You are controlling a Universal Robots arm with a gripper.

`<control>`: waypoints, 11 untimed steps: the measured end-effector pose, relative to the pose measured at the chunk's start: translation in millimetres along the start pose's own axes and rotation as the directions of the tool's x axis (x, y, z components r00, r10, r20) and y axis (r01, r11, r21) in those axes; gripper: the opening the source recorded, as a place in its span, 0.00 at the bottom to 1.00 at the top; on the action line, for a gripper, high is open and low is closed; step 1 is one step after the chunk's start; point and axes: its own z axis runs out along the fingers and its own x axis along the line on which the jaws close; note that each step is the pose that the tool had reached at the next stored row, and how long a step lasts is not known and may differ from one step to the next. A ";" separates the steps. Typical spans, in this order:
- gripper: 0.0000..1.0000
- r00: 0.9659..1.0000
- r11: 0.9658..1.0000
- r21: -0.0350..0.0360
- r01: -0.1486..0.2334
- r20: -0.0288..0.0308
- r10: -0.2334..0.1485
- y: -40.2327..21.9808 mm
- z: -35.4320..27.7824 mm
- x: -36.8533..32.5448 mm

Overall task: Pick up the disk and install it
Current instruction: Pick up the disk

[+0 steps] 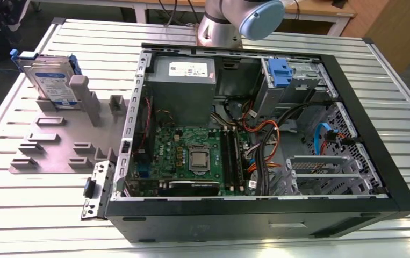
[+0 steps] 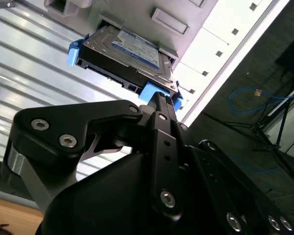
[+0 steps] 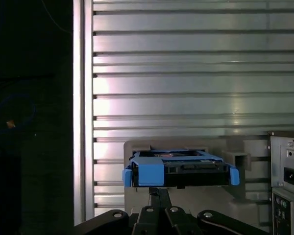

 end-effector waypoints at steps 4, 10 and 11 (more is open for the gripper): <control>0.11 0.992 0.992 -0.001 0.127 -0.005 -0.127 0.0 0.1 0.0; 0.11 0.972 0.972 -0.002 0.234 -0.010 -0.234 -0.1 0.2 0.0; 0.11 0.967 0.968 -0.002 0.253 -0.011 -0.253 0.0 0.2 0.0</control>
